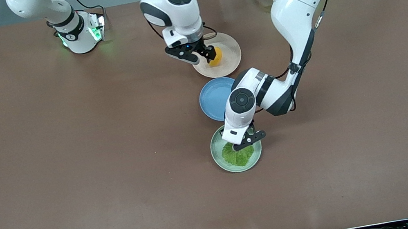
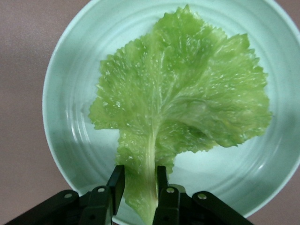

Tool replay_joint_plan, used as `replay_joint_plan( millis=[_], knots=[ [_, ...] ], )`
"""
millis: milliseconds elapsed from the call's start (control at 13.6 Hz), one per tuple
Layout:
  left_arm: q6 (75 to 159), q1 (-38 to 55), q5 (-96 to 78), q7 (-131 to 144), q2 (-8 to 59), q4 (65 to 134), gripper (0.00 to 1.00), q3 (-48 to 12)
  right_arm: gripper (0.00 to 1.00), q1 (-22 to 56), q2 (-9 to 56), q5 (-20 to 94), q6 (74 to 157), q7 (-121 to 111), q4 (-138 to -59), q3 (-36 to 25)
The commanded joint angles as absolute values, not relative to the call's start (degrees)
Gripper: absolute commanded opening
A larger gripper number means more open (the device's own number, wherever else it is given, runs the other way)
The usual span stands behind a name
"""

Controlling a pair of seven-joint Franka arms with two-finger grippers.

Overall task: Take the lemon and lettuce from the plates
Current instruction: 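Grasp the lettuce stem with the left gripper while the right gripper grasps the lemon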

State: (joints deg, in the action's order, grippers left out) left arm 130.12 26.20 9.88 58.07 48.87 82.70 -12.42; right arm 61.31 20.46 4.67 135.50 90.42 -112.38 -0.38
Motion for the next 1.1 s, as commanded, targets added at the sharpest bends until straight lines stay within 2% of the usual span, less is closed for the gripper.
replay_joint_plan(
  millis=[0, 73, 220, 588, 808, 881, 1028],
  knots=[
    [130.0, 27.2, 11.7, 58.4, 49.6, 81.7, 0.16, -12.0, 1.00, 64.2, 26.2, 4.5, 135.7, 91.9, -106.6, -1.1],
    [130.0, 27.2, 12.0, 58.4, 49.5, 81.6, 0.07, -12.0, 1.00, 64.9, 27.5, 4.5, 135.8, 92.5, -105.4, -1.1],
    [130.0, 27.2, 12.0, 58.4, 49.0, 81.4, 0.01, -12.0, 1.00, 66.1, 29.7, 4.2, 135.8, 93.4, -103.5, -1.1],
    [128.5, 26.4, 12.1, 58.7, 43.2, 81.6, 0.01, -12.0, 0.99, 68.4, 34.1, 3.9, 135.9, 93.5, -102.7, -1.3],
    [122.9, 23.7, 12.1, 58.0, 37.1, 82.3, 0.01, -12.0, 0.95, 68.4, 35.2, 4.0, 136.0, 94.5, -102.1, -1.3],
    [121.7, 20.9, 12.1, 57.5, 34.7, 83.9, 0.01, -12.1, 0.91, 68.4, 35.2, 4.0, 136.0, 94.8, -101.9, -1.3],
    [121.5, 16.8, 12.0, 53.3, 31.2, 87.1, 0.01, -12.7, 0.67, 68.4, 35.2, 3.9, 135.9, 94.8, -101.9, -1.3]
  ],
)
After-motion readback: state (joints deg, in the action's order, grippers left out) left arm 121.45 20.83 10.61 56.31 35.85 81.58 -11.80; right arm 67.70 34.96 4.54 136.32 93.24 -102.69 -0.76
